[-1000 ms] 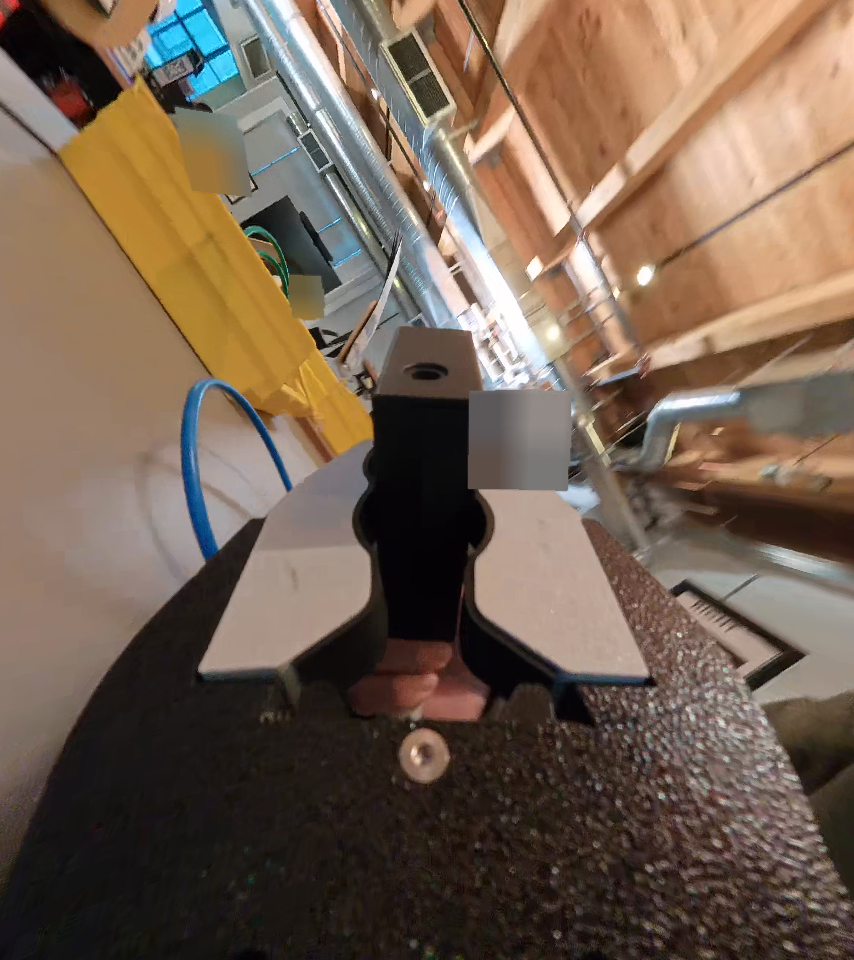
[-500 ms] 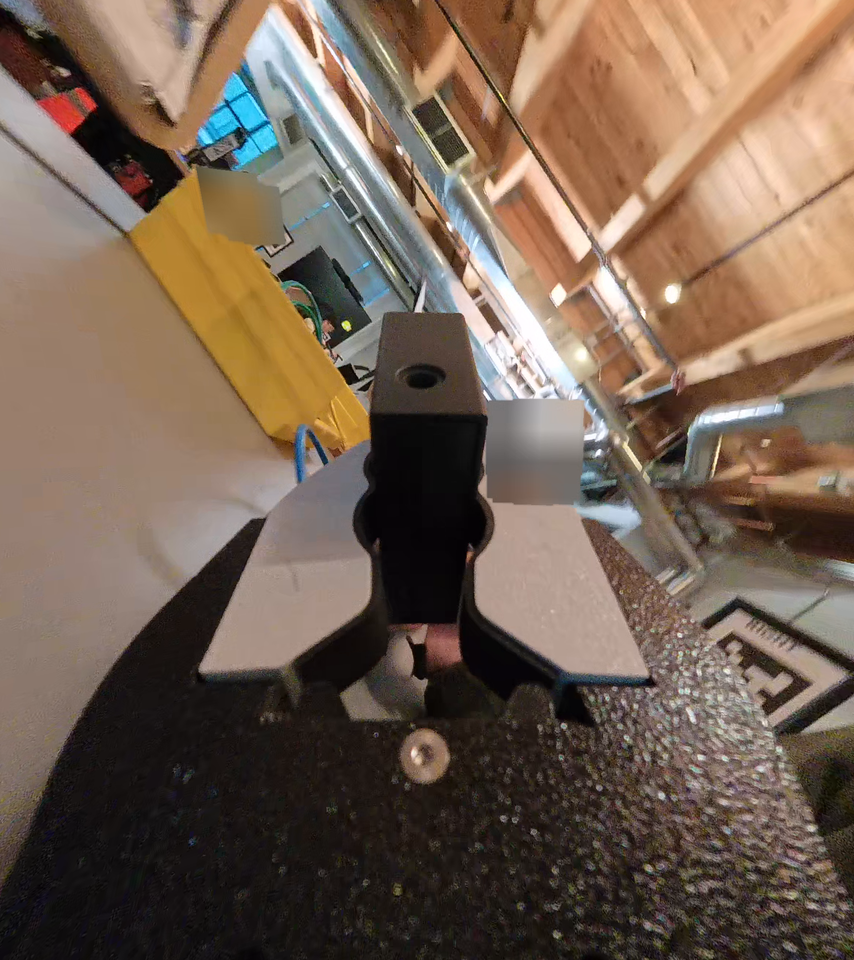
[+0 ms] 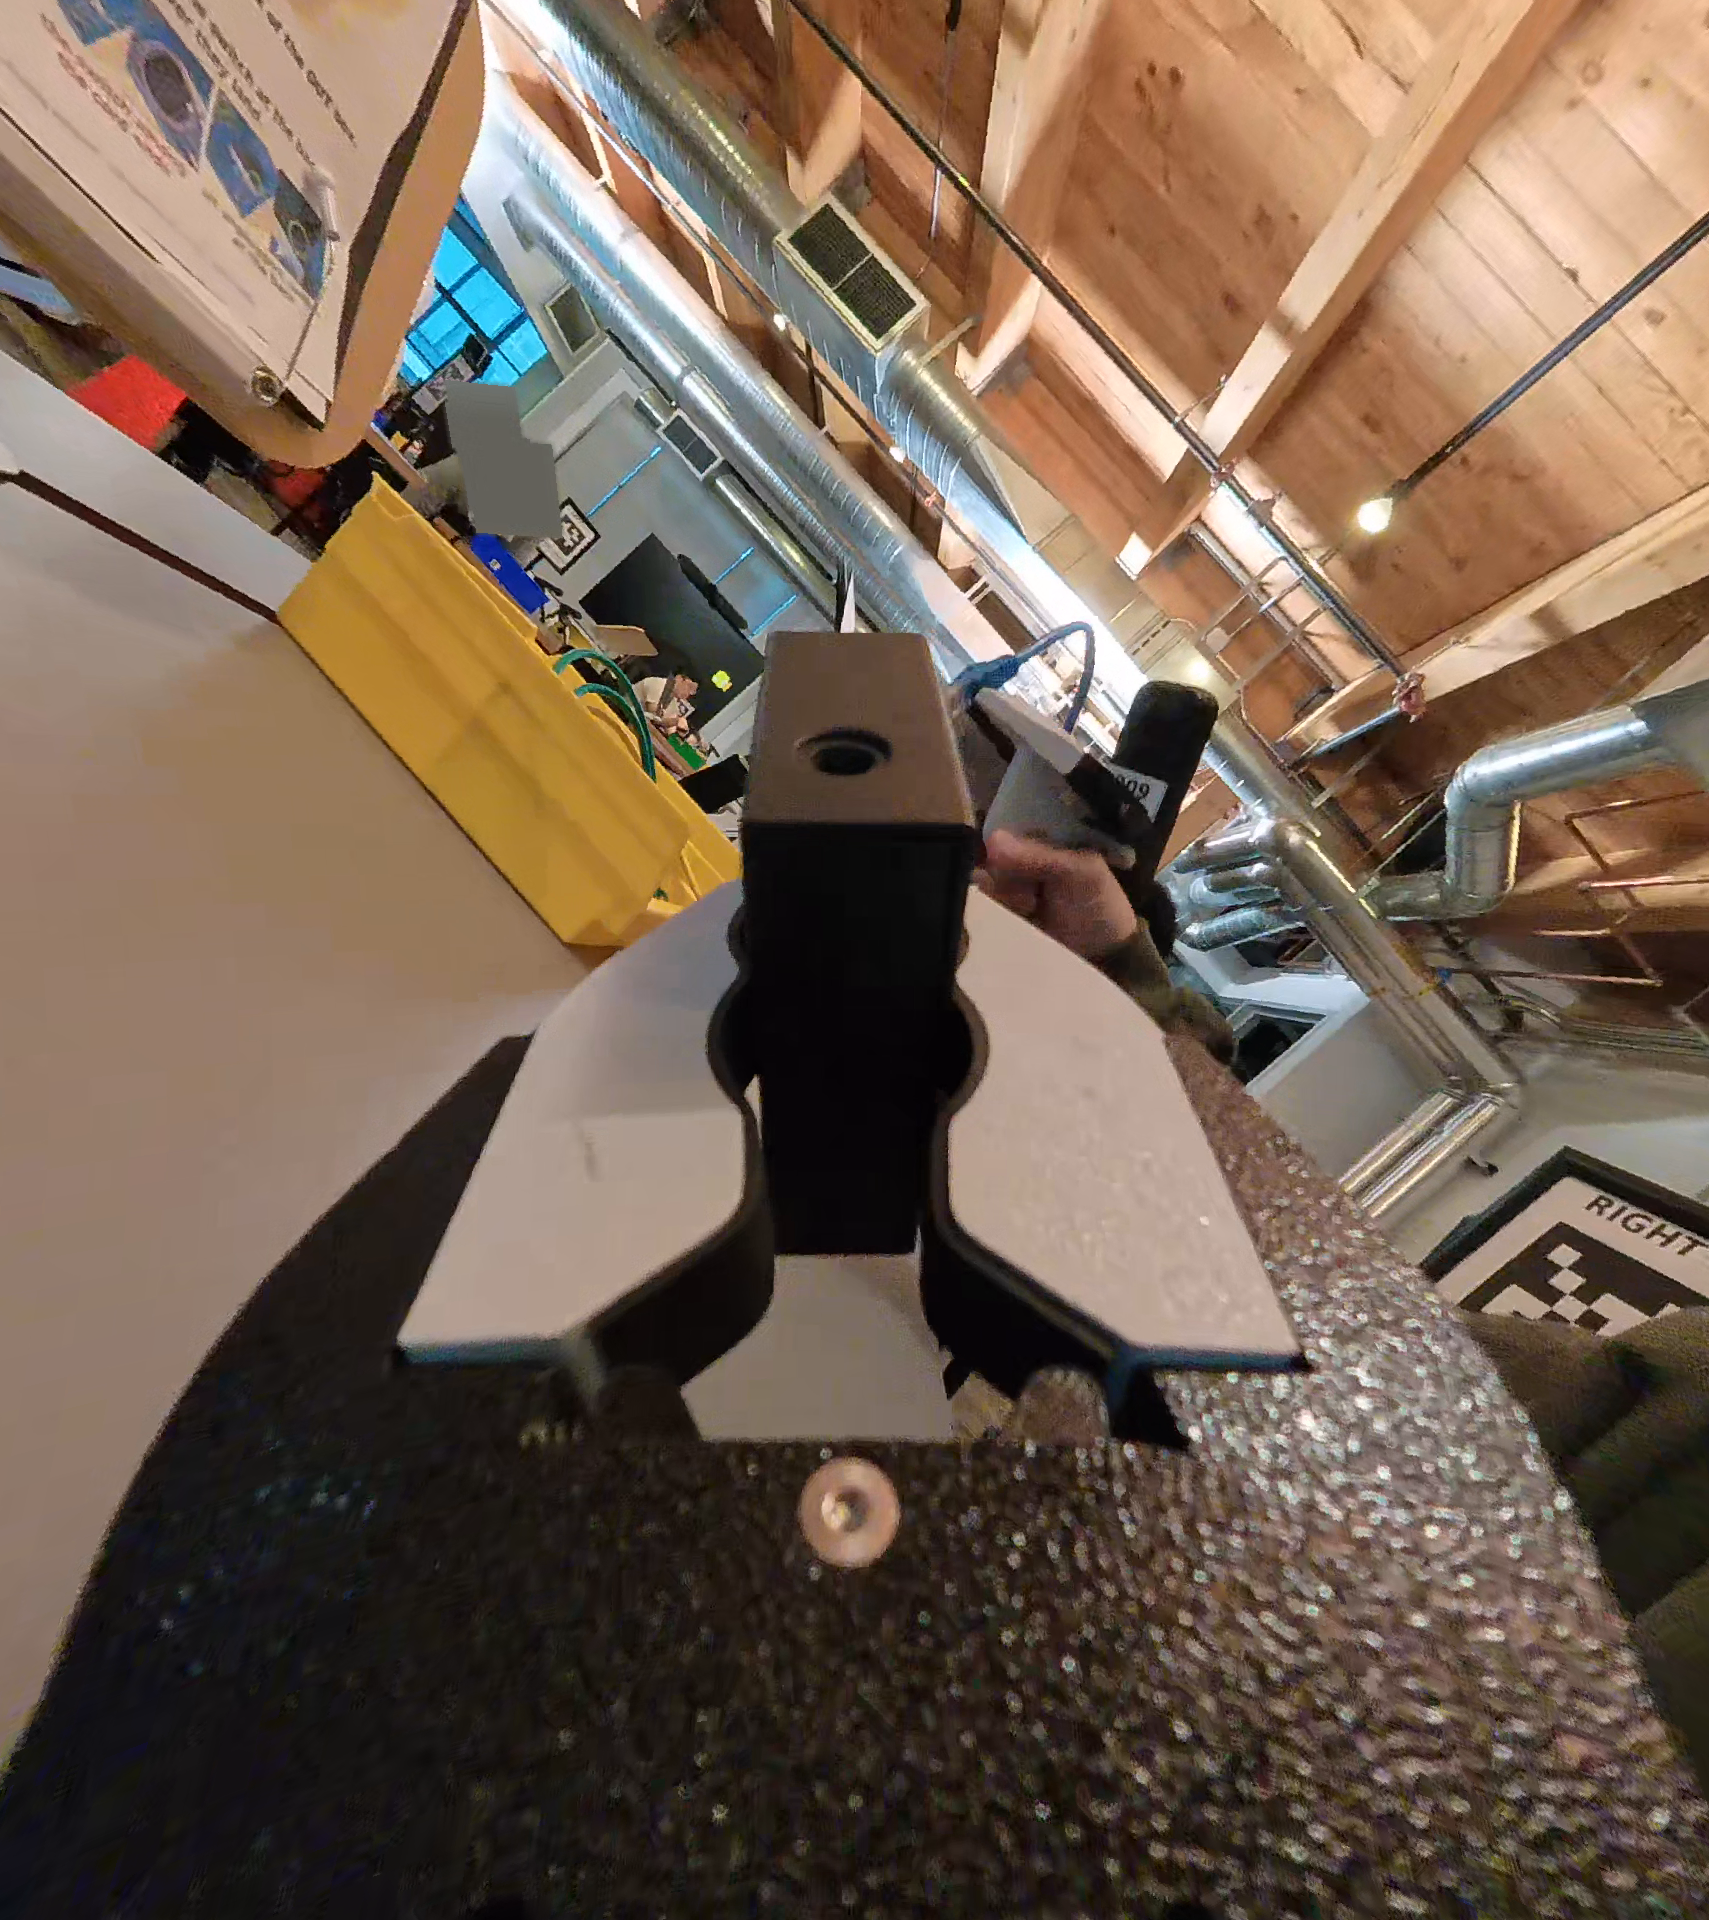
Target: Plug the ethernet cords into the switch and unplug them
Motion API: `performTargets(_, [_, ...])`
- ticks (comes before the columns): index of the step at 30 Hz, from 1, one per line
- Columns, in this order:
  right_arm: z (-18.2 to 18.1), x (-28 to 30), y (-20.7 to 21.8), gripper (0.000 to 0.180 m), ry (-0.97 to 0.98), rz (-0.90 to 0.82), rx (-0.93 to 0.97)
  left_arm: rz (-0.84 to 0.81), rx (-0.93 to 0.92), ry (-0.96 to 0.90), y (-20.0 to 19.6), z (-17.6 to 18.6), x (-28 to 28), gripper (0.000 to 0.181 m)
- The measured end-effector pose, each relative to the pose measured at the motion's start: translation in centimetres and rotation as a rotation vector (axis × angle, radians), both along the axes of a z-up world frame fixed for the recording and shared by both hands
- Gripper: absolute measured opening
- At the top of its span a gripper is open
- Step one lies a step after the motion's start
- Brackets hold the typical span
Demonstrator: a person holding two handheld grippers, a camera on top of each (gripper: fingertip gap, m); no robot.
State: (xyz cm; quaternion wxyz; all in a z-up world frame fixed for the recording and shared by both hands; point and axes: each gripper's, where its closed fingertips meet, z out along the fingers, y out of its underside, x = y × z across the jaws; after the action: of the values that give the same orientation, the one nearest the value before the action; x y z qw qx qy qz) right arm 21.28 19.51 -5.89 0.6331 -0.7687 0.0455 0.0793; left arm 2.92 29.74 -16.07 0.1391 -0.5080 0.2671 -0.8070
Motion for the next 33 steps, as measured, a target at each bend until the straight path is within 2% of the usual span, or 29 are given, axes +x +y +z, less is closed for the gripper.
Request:
performTargets(4, [1.7,6.0,-0.7,0.012,-0.044,-0.022,-0.085,-0.013,0.005,-0.002,-0.2,0.0,0.1,0.03])
performTargets(7, [0.8,10.8,-0.6,0.012,-0.021,-0.057,-0.169,-0.012,0.011,0.003,-0.3,-0.3,0.2,0.03])
performTargets(12, [-4.1,15.6,-0.5,0.012,0.084,-0.079,-0.339,-0.022,0.019,0.013,-0.6,-0.8,0.5,0.03])
performTargets(20, [-12.6,15.9,-1.3,0.013,0.085,-0.027,-0.681,-0.032,0.013,0.03,-1.2,-1.7,0.3,0.03])
performTargets(24, [-15.1,16.0,-2.3,0.015,0.053,-0.041,-0.786,-0.029,0.013,0.041,-1.3,-2.0,0.1,0.029])
performTargets(28, [-13.9,16.0,-2.5,0.049,-0.045,-0.117,-0.742,-0.034,0.023,0.072,-1.4,-2.3,0.1,0.029])
performTargets(31, [-11.1,14.6,-3.2,0.055,-0.141,-0.144,-0.668,-0.078,0.013,0.118,-1.9,-2.9,0.1,0.029])
performTargets(33, [-8.6,10.9,-2.6,0.054,-0.182,-0.043,-0.535,-0.142,0.019,0.155,-2.6,-3.3,0.3,0.029])
